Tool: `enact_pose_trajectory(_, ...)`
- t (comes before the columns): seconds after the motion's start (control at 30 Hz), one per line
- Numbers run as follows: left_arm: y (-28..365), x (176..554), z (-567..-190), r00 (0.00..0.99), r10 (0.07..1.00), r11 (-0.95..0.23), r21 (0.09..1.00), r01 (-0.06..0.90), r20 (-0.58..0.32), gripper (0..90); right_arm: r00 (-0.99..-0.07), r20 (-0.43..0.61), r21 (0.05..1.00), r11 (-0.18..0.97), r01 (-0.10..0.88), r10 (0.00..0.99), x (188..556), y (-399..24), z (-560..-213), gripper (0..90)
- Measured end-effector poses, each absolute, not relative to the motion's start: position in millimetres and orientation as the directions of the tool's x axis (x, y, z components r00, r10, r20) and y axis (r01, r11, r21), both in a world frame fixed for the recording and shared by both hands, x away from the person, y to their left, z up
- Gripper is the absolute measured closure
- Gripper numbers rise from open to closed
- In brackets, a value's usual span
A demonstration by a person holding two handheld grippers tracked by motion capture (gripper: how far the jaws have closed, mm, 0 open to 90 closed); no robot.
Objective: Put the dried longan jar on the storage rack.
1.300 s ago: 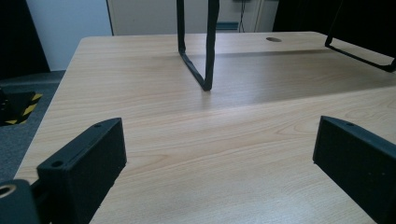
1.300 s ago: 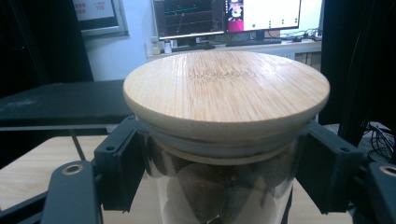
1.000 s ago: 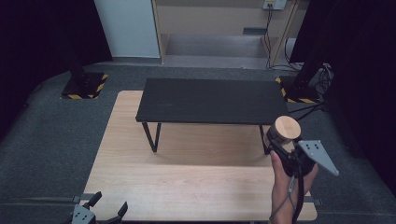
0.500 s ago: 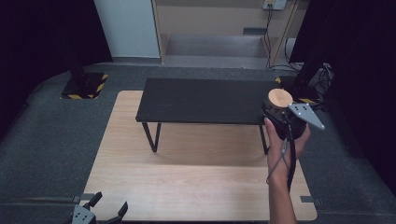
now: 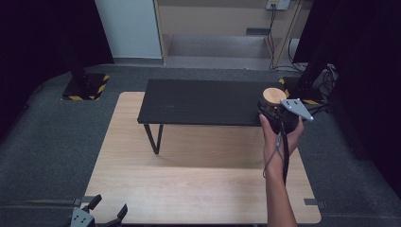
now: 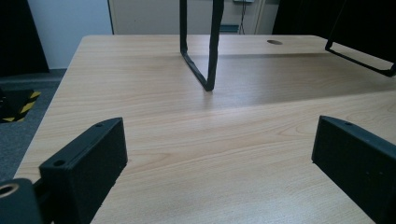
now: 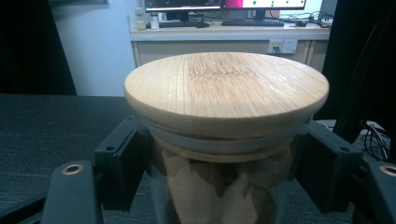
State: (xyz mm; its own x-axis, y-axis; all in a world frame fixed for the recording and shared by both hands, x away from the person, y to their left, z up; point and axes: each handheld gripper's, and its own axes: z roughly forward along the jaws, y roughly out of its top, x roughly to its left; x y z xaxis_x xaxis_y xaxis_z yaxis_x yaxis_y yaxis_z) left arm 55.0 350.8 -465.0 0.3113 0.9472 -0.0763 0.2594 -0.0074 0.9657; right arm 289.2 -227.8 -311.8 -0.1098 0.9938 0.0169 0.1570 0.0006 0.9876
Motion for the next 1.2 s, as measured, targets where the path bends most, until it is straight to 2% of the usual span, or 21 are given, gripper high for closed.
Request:
enact_pose_trajectory(0.4, 352.2, 55.9, -465.2, 0.315, 0.946, -0.004, 0.966, 0.257, -0.080, 2.1, -0.114, 0.018, 0.988, 0.000, 0.154, 0.993, 290.5, -228.6, -313.1, 24.6)
enact_pose_trajectory(0.53, 353.6, 55.8, -464.7, 0.316, 0.945, 0.002, 0.966, 0.260, -0.086, 2.0, -0.117, 0.033, 0.990, -0.017, 0.137, 0.993, 291.6, -229.2, -316.4, 8.7)
enact_pose_trajectory(0.7, 353.5, 55.9, -464.5, 0.318, 0.944, 0.001, 0.966, 0.260, -0.086, 2.1, -0.111, 0.023, 0.992, -0.009, 0.123, 0.993, 291.9, -226.4, -316.8, 1.4)
enact_pose_trajectory(1.2, 353.6, 55.1, -462.3, 0.321, 0.943, -0.004, 0.967, 0.256, -0.081, 2.0, -0.108, 0.030, 0.990, -0.014, 0.141, 0.994, 293.7, -227.1, -313.1, 0.5)
